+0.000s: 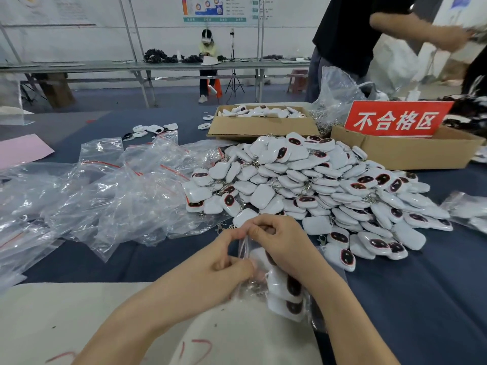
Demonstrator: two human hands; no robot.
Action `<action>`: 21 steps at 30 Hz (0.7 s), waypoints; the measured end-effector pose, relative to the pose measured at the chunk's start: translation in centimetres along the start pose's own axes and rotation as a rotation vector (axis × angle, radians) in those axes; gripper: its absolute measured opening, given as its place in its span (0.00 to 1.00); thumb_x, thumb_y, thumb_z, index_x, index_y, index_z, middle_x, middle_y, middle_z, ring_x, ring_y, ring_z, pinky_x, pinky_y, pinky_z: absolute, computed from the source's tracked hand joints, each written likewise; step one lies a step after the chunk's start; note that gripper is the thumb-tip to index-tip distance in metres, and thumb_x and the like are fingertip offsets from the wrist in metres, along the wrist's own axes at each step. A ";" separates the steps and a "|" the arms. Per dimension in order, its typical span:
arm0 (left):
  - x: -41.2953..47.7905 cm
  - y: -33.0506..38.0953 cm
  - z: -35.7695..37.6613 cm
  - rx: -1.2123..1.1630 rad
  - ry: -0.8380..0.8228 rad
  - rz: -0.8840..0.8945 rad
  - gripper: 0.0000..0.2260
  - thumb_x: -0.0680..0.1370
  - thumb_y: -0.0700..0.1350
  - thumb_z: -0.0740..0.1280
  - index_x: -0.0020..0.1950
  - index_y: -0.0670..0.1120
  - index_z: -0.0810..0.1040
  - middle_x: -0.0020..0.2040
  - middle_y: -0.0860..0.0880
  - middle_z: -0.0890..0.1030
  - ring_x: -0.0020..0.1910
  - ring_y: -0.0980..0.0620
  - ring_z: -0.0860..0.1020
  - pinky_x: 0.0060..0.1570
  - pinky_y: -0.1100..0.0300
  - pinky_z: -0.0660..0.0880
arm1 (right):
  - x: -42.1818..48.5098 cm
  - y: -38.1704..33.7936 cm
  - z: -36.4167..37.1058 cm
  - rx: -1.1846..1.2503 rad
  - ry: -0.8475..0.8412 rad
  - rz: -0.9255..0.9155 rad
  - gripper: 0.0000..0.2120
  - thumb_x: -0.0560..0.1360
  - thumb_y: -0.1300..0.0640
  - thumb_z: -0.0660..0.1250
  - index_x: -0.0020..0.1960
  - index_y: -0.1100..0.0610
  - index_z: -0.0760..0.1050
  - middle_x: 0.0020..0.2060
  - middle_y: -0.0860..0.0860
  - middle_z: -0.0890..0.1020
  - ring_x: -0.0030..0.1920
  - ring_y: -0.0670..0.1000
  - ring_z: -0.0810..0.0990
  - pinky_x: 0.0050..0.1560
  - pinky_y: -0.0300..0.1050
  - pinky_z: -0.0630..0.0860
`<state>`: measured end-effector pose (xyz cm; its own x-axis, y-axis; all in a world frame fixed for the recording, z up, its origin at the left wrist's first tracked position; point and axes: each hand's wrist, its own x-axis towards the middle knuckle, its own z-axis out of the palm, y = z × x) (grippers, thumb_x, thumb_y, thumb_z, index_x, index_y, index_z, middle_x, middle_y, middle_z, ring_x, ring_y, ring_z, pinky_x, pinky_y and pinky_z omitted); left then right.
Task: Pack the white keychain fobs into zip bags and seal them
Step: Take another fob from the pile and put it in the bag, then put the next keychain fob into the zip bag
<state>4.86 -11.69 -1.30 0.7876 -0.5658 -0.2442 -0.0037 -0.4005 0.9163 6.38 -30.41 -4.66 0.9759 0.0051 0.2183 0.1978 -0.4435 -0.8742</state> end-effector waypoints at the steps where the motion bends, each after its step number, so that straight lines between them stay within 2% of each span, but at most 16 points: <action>1: -0.1 0.1 0.0 -0.006 -0.019 0.007 0.27 0.72 0.57 0.67 0.70 0.66 0.63 0.52 0.48 0.86 0.48 0.47 0.79 0.60 0.41 0.75 | 0.0 -0.1 -0.2 0.001 -0.007 -0.004 0.10 0.79 0.57 0.68 0.44 0.45 0.83 0.38 0.41 0.86 0.37 0.38 0.81 0.41 0.29 0.73; 4: 0.0 0.4 -0.2 -0.106 0.076 0.062 0.14 0.82 0.46 0.64 0.67 0.58 0.71 0.48 0.48 0.87 0.47 0.46 0.85 0.53 0.48 0.82 | -0.1 -0.1 -0.3 0.048 -0.074 0.025 0.07 0.79 0.54 0.69 0.45 0.48 0.83 0.28 0.43 0.82 0.25 0.41 0.74 0.29 0.32 0.70; 5: 0.3 0.2 -0.4 -0.176 0.170 0.062 0.12 0.84 0.42 0.62 0.64 0.54 0.74 0.45 0.47 0.87 0.43 0.46 0.86 0.45 0.50 0.84 | -0.1 -0.1 -0.3 0.079 -0.105 0.036 0.06 0.79 0.53 0.69 0.46 0.50 0.84 0.28 0.46 0.81 0.24 0.42 0.73 0.27 0.34 0.70; 6: 0.7 0.1 -0.6 -0.238 0.274 0.066 0.11 0.84 0.38 0.60 0.62 0.51 0.76 0.42 0.46 0.86 0.38 0.46 0.85 0.37 0.53 0.83 | -0.1 -0.1 -0.2 0.104 -0.134 0.046 0.06 0.79 0.51 0.70 0.47 0.51 0.84 0.29 0.49 0.82 0.24 0.45 0.75 0.27 0.36 0.72; 8: 1.6 -0.9 -1.2 -0.214 0.485 0.117 0.12 0.83 0.35 0.58 0.57 0.48 0.77 0.37 0.49 0.84 0.33 0.49 0.83 0.33 0.58 0.81 | 0.0 -0.2 -0.2 0.104 -0.180 0.062 0.06 0.78 0.47 0.70 0.49 0.47 0.84 0.38 0.49 0.86 0.33 0.50 0.83 0.36 0.40 0.80; 10: 2.4 -2.4 -1.9 0.011 0.653 0.194 0.12 0.83 0.37 0.60 0.54 0.51 0.79 0.38 0.54 0.84 0.38 0.54 0.82 0.40 0.61 0.78 | 0.0 -0.1 -0.4 0.094 -0.224 0.066 0.09 0.79 0.44 0.67 0.53 0.45 0.83 0.42 0.43 0.87 0.42 0.43 0.85 0.45 0.36 0.79; 12: 2.8 -3.6 -2.2 0.260 0.706 0.246 0.10 0.82 0.40 0.63 0.55 0.55 0.78 0.45 0.58 0.83 0.46 0.61 0.80 0.49 0.63 0.75 | 0.1 0.0 -0.4 0.109 -0.219 0.056 0.08 0.79 0.44 0.66 0.54 0.43 0.81 0.44 0.40 0.86 0.45 0.40 0.84 0.48 0.34 0.77; 13: 3.0 -4.1 -2.1 0.358 0.705 0.260 0.09 0.82 0.41 0.63 0.58 0.54 0.78 0.51 0.59 0.82 0.51 0.61 0.78 0.54 0.62 0.74 | 0.3 0.1 -0.5 0.117 -0.181 0.042 0.06 0.79 0.45 0.66 0.54 0.41 0.80 0.45 0.38 0.86 0.47 0.39 0.84 0.51 0.36 0.77; 15: 3.5 -4.7 -1.9 0.495 0.685 0.256 0.12 0.82 0.43 0.64 0.66 0.51 0.77 0.60 0.54 0.79 0.61 0.53 0.75 0.62 0.56 0.71 | 0.6 0.5 -0.7 0.130 -0.059 0.020 0.06 0.79 0.48 0.66 0.53 0.38 0.79 0.48 0.35 0.84 0.50 0.37 0.82 0.56 0.40 0.78; 17: 3.7 -4.8 -1.8 0.584 0.664 0.234 0.16 0.82 0.47 0.64 0.71 0.50 0.74 0.64 0.52 0.76 0.65 0.51 0.71 0.65 0.55 0.68 | 0.9 1.0 -0.8 0.139 0.063 0.038 0.07 0.80 0.49 0.65 0.53 0.37 0.78 0.49 0.35 0.84 0.52 0.38 0.81 0.60 0.45 0.79; 21: 4.3 -4.6 -1.6 0.755 0.659 0.190 0.22 0.83 0.53 0.62 0.76 0.49 0.69 0.69 0.48 0.74 0.68 0.46 0.71 0.68 0.50 0.68 | 1.4 2.0 -0.6 0.186 0.174 0.118 0.09 0.82 0.51 0.64 0.59 0.42 0.78 0.51 0.41 0.82 0.48 0.41 0.83 0.57 0.50 0.81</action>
<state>9.27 -11.14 -6.05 0.9153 -0.2493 0.3163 -0.3720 -0.8243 0.4267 8.04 -31.88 -5.84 0.9658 -0.1981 0.1671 0.1128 -0.2594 -0.9592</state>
